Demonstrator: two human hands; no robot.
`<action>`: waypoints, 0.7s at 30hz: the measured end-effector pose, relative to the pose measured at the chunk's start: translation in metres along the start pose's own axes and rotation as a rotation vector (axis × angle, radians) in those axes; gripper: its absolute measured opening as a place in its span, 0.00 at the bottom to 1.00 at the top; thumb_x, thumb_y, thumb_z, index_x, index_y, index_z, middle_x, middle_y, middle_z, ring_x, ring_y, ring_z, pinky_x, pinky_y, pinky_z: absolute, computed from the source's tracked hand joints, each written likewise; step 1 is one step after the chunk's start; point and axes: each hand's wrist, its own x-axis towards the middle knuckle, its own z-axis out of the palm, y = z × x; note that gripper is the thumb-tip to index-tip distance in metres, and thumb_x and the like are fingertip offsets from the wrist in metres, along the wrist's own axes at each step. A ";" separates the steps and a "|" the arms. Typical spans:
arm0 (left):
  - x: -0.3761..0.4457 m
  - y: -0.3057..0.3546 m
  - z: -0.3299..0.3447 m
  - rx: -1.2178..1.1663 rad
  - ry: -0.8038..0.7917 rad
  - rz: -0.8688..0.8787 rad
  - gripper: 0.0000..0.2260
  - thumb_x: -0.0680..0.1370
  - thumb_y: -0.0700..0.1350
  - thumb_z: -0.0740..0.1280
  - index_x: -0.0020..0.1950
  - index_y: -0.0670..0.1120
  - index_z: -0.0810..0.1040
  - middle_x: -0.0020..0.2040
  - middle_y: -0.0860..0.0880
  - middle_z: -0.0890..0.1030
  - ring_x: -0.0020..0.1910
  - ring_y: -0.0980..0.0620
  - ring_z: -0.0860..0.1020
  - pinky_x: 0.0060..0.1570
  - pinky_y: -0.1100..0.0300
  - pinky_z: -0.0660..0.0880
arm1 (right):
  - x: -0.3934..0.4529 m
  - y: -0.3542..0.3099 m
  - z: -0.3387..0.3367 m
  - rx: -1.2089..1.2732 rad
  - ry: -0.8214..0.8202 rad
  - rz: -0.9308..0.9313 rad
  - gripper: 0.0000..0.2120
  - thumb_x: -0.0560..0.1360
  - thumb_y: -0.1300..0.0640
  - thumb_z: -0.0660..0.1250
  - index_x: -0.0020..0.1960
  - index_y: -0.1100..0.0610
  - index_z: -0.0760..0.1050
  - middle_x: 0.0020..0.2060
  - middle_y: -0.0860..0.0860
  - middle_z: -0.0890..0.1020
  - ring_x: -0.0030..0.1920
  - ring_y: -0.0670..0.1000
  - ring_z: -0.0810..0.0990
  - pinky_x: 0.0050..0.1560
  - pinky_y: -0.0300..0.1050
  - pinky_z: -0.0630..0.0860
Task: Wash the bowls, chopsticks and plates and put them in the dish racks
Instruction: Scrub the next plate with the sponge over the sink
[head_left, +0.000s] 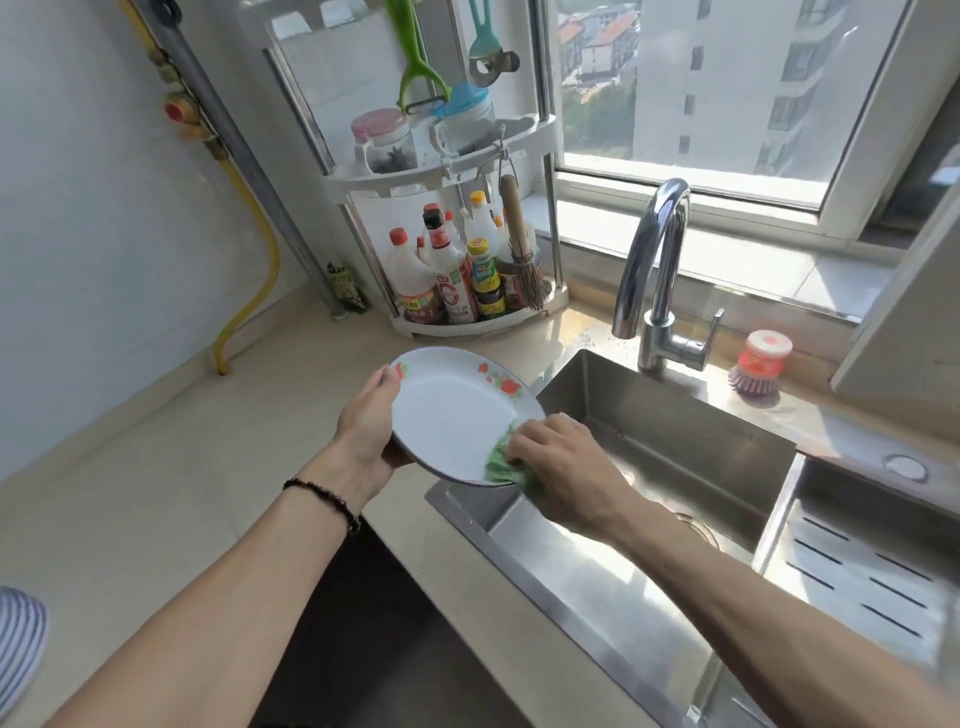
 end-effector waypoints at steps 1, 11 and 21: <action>0.002 -0.002 0.002 0.020 -0.056 -0.033 0.14 0.86 0.54 0.56 0.65 0.52 0.76 0.58 0.45 0.83 0.54 0.43 0.82 0.43 0.49 0.81 | 0.004 0.004 0.000 -0.029 0.082 0.020 0.08 0.76 0.55 0.58 0.47 0.54 0.75 0.44 0.51 0.79 0.41 0.57 0.74 0.45 0.59 0.78; 0.000 -0.027 -0.002 1.454 -0.289 1.155 0.22 0.64 0.48 0.80 0.52 0.54 0.73 0.38 0.49 0.83 0.36 0.45 0.82 0.38 0.48 0.82 | 0.022 0.020 -0.040 0.124 -0.001 0.030 0.06 0.75 0.62 0.72 0.51 0.58 0.78 0.49 0.50 0.78 0.47 0.53 0.74 0.48 0.51 0.74; -0.018 -0.003 0.021 0.723 -0.347 0.374 0.17 0.61 0.41 0.78 0.48 0.50 0.80 0.42 0.50 0.84 0.41 0.51 0.82 0.39 0.57 0.79 | 0.023 -0.026 -0.024 0.789 0.180 0.431 0.32 0.72 0.42 0.60 0.74 0.49 0.70 0.79 0.46 0.59 0.78 0.48 0.55 0.78 0.49 0.52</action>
